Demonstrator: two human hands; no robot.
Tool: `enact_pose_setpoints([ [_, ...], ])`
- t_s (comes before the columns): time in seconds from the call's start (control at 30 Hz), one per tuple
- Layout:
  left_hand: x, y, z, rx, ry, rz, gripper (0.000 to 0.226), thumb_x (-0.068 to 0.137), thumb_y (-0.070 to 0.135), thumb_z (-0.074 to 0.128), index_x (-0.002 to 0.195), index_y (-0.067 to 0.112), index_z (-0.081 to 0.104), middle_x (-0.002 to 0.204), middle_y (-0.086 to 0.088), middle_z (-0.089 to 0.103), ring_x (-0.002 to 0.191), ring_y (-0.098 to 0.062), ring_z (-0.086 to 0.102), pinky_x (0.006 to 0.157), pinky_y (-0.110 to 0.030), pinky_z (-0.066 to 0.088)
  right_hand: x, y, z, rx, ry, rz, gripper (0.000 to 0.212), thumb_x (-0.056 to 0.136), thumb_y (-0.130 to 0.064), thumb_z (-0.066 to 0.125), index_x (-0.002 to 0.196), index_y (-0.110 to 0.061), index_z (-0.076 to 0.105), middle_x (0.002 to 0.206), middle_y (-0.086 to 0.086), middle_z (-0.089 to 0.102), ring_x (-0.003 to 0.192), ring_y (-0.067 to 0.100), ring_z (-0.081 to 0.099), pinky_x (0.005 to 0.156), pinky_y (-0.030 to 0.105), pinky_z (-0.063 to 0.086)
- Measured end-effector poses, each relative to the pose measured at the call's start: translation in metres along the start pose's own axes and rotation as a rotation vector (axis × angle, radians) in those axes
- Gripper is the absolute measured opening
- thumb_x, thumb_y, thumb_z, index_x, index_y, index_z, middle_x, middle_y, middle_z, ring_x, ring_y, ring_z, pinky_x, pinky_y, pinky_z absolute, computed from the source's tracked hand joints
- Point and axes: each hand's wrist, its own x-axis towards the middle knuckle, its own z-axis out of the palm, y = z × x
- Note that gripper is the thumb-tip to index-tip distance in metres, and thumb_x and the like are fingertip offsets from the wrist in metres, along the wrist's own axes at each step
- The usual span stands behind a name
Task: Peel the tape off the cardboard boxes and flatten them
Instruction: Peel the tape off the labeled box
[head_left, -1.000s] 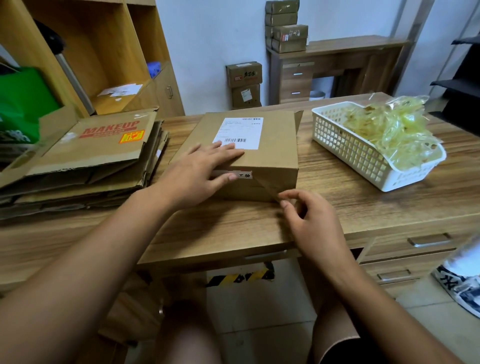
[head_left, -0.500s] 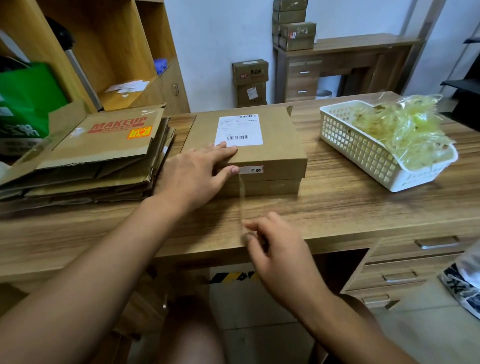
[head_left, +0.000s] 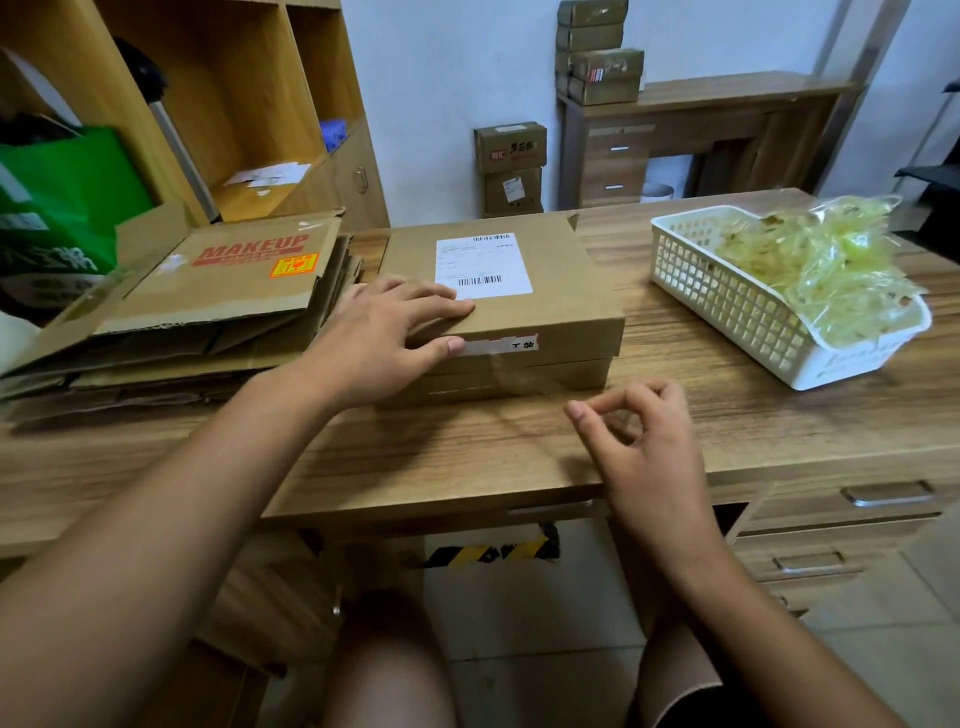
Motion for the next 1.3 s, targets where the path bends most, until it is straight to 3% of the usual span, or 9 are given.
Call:
enact_pose_setpoints([
  [0.07,-0.002,0.0,0.001,-0.101,-0.02,0.006,0.046,0.099,0.052,0.049,0.144,0.049,0.044,0.153,0.02,0.04,0.145,-0.008,0.024,0.113,-0.036,0.015,0.007,0.005,-0.003,0.028,0.023,0.02,0.018,0.09,-0.024,0.074,0.078,-0.029,0.063,0.114,-0.005,0.059,0.105,-0.015,0.054,0.08,-0.004,0.038],
  [0.2,-0.008,0.009,0.008,-0.217,0.006,-0.064,0.044,0.101,0.046,0.049,0.145,0.049,0.043,0.157,0.02,0.034,0.15,-0.005,0.02,0.122,-0.042,0.005,0.008,0.009,-0.002,0.119,0.018,0.016,0.015,0.092,-0.02,0.073,0.08,-0.024,0.065,0.115,-0.014,0.069,0.103,-0.004,0.065,0.083,0.016,0.05],
  [0.53,-0.005,0.041,0.019,-0.217,0.143,-0.207,0.043,0.099,0.046,0.055,0.141,0.041,0.051,0.155,0.013,0.042,0.148,-0.012,0.028,0.123,-0.047,0.01,-0.047,-0.028,0.035,0.128,-0.335,-0.327,0.011,0.094,-0.021,0.064,0.087,-0.012,0.064,0.121,-0.007,0.07,0.115,-0.001,0.063,0.091,0.022,0.055],
  [0.63,-0.005,0.048,0.02,-0.2,0.169,-0.232,0.044,0.097,0.047,0.056,0.14,0.037,0.054,0.152,0.011,0.047,0.146,-0.015,0.034,0.121,-0.048,0.017,-0.05,-0.033,0.037,0.17,-0.358,-0.316,0.005,0.095,-0.021,0.064,0.095,-0.016,0.065,0.112,-0.008,0.072,0.106,0.002,0.067,0.085,0.025,0.057],
  [0.73,-0.007,0.049,0.016,-0.221,0.21,-0.248,0.043,0.095,0.047,0.061,0.134,0.032,0.057,0.14,0.007,0.058,0.127,-0.017,0.045,0.114,-0.046,0.029,-0.043,-0.032,0.03,0.203,-0.292,-0.21,0.006,0.093,-0.026,0.061,0.098,-0.024,0.063,0.097,-0.01,0.071,0.097,0.008,0.069,0.081,0.032,0.059],
  [0.83,-0.008,0.034,0.006,-0.243,0.095,-0.216,0.042,0.096,0.048,0.059,0.136,0.037,0.056,0.145,0.019,0.051,0.13,-0.018,0.047,0.111,-0.039,0.036,-0.028,-0.025,0.016,0.196,-0.201,-0.098,0.012,0.089,-0.028,0.066,0.097,-0.023,0.058,0.09,-0.007,0.068,0.087,0.01,0.069,0.077,0.035,0.06],
  [0.97,-0.011,0.019,-0.006,-0.318,-0.065,-0.138,0.041,0.099,0.048,0.054,0.14,0.048,0.051,0.141,0.04,0.036,0.138,-0.002,0.036,0.104,-0.027,0.032,-0.005,-0.013,0.002,0.108,-0.168,-0.013,0.032,0.084,-0.032,0.077,0.099,-0.022,0.05,0.088,0.001,0.064,0.079,0.01,0.064,0.071,0.028,0.058],
  [1.13,-0.011,0.012,-0.019,-0.255,-0.294,-0.03,0.058,0.099,0.039,0.057,0.149,0.054,0.032,0.157,0.034,0.02,0.147,0.004,0.017,0.117,-0.025,0.013,0.012,-0.005,0.005,-0.128,-0.134,-0.05,0.042,0.079,-0.032,0.086,0.095,-0.029,0.047,0.091,-0.003,0.054,0.074,0.003,0.054,0.064,0.013,0.046],
  [1.3,-0.008,0.013,-0.025,-0.194,-0.415,0.014,0.065,0.101,0.038,0.056,0.152,0.054,0.02,0.161,0.031,0.009,0.146,0.007,0.008,0.114,-0.021,0.006,0.016,-0.001,0.005,-0.197,-0.161,-0.079,0.024,0.088,-0.021,0.077,0.086,-0.028,0.054,0.069,-0.005,0.058,0.066,0.008,0.055,0.054,0.02,0.044],
])
